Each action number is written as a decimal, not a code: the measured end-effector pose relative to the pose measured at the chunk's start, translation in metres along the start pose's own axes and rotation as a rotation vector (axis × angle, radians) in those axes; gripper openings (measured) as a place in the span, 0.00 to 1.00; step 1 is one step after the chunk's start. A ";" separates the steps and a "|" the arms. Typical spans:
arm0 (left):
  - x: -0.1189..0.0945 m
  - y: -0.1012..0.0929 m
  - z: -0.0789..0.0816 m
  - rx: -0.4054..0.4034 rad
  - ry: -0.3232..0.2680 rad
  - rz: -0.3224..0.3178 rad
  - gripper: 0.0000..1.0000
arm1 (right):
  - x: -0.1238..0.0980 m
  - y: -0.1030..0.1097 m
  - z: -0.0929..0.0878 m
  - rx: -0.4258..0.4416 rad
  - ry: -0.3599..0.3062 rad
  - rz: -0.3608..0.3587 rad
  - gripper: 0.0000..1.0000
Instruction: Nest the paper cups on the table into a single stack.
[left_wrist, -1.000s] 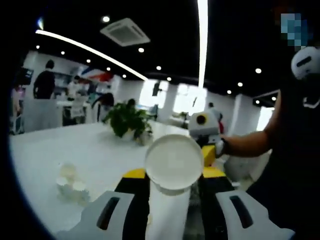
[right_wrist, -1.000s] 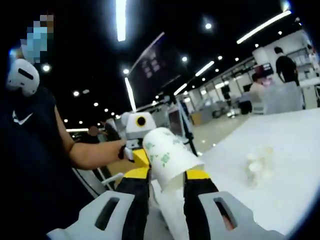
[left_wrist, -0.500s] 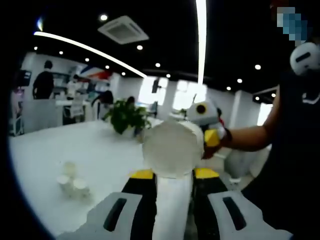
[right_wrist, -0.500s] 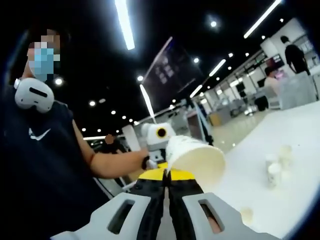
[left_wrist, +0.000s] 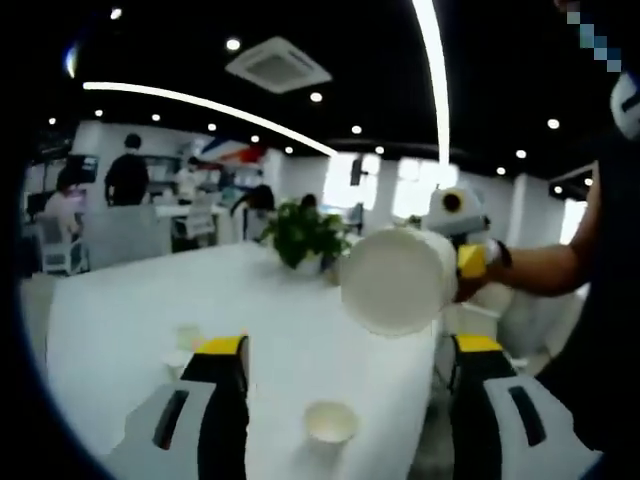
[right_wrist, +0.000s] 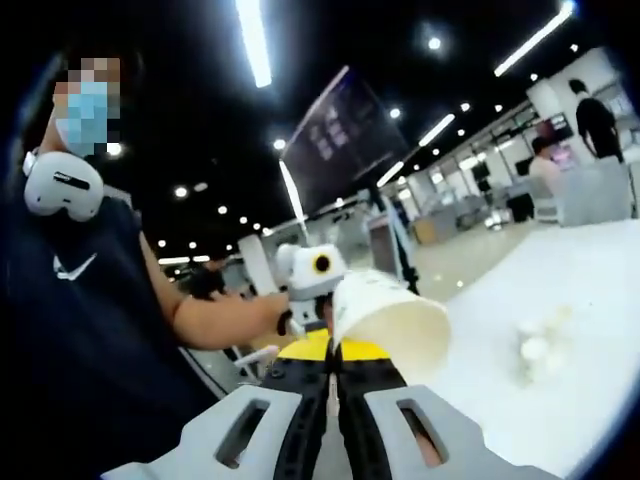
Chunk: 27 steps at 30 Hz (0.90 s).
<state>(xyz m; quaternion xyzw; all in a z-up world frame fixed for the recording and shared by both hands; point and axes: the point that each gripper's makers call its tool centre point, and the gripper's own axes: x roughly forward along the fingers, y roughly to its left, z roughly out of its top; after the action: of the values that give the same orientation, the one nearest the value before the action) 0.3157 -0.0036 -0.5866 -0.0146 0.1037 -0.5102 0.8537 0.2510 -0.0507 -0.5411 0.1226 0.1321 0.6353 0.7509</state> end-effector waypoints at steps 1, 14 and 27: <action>0.000 0.003 0.001 0.006 -0.015 0.020 0.98 | 0.000 -0.002 0.001 -0.005 0.014 -0.009 0.00; -0.029 0.047 -0.040 0.048 0.007 0.330 0.98 | -0.006 -0.025 0.017 -0.253 0.340 -0.118 0.00; -0.047 0.033 -0.104 0.028 0.075 0.389 0.98 | -0.005 -0.036 0.006 -0.456 0.762 -0.137 0.00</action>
<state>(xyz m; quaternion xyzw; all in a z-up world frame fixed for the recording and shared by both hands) 0.3023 0.0620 -0.6850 0.0366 0.1293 -0.3372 0.9318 0.2858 -0.0620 -0.5480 -0.2977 0.2640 0.5968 0.6968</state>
